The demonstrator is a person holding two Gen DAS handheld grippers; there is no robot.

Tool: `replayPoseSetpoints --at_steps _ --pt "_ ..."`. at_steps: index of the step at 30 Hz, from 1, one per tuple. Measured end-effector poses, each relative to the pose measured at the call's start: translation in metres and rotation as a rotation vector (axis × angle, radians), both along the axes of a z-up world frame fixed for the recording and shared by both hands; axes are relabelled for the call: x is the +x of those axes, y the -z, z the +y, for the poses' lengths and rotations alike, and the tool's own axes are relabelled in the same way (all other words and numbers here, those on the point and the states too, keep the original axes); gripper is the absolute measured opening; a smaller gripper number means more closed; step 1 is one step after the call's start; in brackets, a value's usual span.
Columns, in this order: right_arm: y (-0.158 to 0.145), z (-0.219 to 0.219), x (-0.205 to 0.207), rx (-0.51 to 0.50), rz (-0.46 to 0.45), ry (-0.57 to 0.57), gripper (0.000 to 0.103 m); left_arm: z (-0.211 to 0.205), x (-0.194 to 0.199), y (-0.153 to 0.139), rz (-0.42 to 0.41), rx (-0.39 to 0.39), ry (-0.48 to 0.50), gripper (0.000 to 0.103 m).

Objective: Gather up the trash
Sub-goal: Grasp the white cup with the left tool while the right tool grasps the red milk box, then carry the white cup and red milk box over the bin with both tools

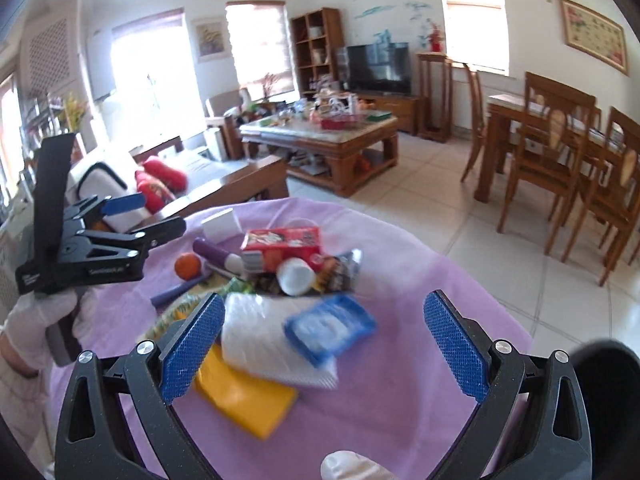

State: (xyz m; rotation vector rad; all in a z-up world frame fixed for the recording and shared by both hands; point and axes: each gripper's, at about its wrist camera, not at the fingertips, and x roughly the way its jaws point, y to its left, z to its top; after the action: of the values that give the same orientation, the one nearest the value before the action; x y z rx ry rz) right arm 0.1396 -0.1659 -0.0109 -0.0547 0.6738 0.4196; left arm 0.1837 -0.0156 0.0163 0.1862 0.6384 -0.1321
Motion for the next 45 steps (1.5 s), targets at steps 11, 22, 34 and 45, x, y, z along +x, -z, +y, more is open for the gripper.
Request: replayPoseSetpoints --at_steps 11,22,34,45 --pt "0.041 0.099 0.116 -0.162 0.136 -0.046 0.098 0.043 0.057 0.042 0.156 0.081 0.114 0.098" --pt "0.075 0.115 0.146 -0.203 0.238 -0.053 0.091 0.036 0.072 0.063 0.233 0.070 0.186 0.065" --pt "0.041 0.087 0.106 -0.060 0.174 -0.069 0.088 0.055 0.050 0.038 0.180 -0.124 0.146 0.040" --pt "-0.013 0.000 0.011 0.118 0.070 -0.018 0.088 -0.012 -0.024 -0.010 0.075 -0.191 0.246 0.040"
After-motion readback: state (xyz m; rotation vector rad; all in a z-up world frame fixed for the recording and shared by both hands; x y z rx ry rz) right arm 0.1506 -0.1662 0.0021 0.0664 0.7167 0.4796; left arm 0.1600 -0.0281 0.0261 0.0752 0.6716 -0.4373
